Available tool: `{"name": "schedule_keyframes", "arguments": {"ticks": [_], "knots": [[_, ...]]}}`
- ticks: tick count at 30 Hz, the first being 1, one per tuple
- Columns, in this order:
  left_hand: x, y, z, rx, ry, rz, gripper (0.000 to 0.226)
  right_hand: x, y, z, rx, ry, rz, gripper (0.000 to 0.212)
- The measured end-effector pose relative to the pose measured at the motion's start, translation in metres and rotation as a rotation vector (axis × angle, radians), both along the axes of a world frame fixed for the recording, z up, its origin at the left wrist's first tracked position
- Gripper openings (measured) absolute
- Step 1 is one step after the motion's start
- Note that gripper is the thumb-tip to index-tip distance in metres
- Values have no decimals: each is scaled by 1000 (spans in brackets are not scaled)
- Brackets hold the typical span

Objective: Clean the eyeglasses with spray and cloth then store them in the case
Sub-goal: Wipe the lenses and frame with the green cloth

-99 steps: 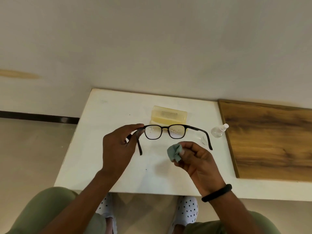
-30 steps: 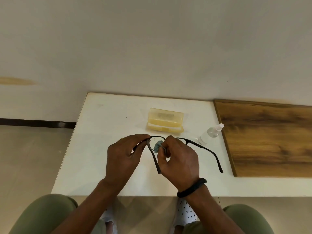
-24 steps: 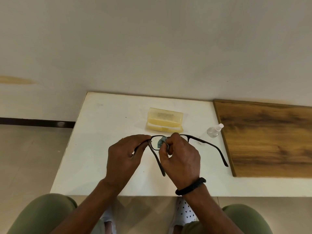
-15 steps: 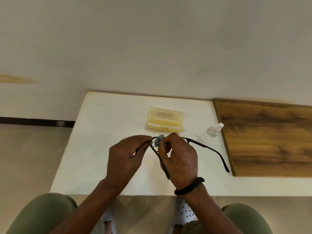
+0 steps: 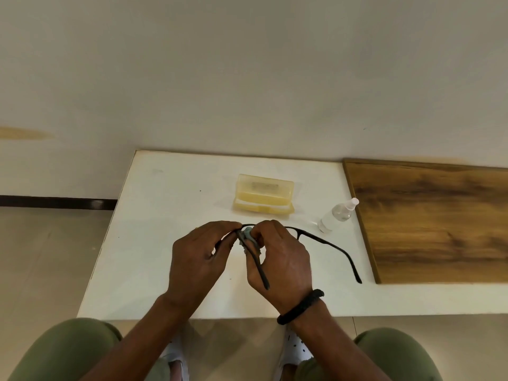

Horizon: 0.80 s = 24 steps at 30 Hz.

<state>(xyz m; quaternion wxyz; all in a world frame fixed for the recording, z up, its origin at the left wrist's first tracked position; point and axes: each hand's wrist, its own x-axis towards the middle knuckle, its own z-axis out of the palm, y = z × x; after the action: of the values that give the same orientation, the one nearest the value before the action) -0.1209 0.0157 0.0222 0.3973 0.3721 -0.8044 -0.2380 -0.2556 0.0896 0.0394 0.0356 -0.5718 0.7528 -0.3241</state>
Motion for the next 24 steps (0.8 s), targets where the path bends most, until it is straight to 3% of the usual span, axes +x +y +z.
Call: {"name": "schedule_keyframes", "arguments": {"ticks": [12, 18, 24], "knots": [[0, -1, -5, -165, -79, -31, 18, -13, -4, -4, 64, -31, -174, 14], [2, -1, -3, -178, -71, -24, 22, -13, -5, -7, -72, -59, -75, 3], [4, -8, -3, -59, -80, 61, 17, -11, -1, -1, -210, -132, -4, 8]]}}
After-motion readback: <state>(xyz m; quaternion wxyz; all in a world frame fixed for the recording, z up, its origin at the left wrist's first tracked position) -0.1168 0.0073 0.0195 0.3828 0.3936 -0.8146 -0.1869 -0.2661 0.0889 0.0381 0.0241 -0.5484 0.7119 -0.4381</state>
